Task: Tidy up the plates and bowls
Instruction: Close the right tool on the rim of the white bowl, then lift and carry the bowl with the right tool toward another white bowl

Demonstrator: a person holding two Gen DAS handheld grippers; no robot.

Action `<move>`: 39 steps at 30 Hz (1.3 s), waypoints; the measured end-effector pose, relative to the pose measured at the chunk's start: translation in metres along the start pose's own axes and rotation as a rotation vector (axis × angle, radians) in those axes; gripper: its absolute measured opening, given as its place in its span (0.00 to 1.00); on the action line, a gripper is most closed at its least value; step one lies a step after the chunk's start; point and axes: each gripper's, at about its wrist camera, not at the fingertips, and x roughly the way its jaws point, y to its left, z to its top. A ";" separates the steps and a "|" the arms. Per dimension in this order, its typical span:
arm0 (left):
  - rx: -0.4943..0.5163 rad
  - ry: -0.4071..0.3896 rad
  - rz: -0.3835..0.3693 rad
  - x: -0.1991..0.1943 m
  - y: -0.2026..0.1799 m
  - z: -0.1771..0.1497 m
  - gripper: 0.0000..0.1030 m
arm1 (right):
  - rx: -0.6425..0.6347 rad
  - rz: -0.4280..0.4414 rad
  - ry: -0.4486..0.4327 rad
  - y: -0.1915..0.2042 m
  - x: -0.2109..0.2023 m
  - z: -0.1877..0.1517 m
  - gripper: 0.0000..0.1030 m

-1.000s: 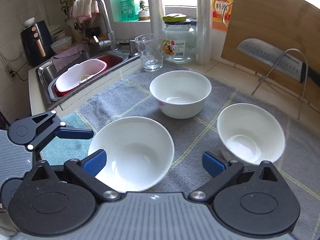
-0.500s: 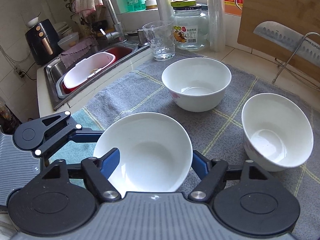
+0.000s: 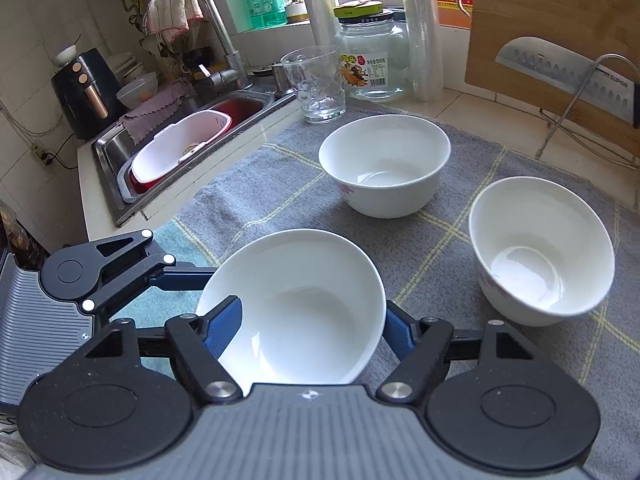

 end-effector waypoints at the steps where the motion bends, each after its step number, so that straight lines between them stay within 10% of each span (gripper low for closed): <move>1: 0.005 -0.002 -0.005 0.000 -0.002 0.001 0.84 | 0.004 -0.003 -0.001 -0.002 -0.003 -0.001 0.77; 39: 0.140 0.017 -0.278 0.040 -0.090 0.030 0.84 | 0.203 -0.165 -0.015 -0.067 -0.089 -0.075 0.77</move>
